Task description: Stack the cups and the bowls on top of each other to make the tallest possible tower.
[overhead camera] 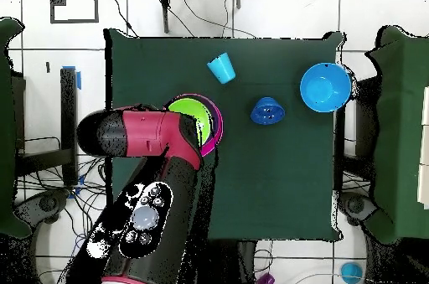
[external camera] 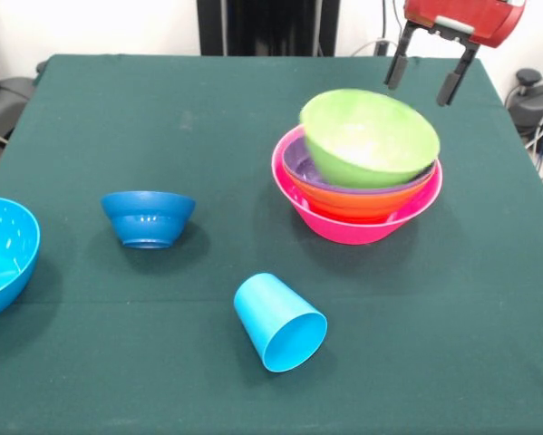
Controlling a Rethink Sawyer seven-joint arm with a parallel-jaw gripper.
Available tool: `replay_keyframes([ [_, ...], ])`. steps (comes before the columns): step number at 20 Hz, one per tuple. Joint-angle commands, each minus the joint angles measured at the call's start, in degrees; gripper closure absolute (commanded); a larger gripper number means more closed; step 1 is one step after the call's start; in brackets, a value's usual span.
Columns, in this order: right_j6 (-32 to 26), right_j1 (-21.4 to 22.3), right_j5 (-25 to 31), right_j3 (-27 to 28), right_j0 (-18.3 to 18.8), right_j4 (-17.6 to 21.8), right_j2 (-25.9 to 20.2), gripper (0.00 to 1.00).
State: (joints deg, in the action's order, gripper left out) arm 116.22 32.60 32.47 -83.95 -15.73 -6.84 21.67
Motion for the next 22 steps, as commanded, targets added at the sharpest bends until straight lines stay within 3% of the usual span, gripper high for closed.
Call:
replay_keyframes([
  [1, 9.76, -2.54, -0.67, -2.84, -1.07, -0.21, -4.11, 0.00],
  [16, 9.20, -2.00, 0.09, -2.25, -0.41, -0.39, -4.16, 0.00],
  [22, 4.47, 4.17, 7.34, -3.28, 1.81, -1.45, -6.68, 0.00],
])
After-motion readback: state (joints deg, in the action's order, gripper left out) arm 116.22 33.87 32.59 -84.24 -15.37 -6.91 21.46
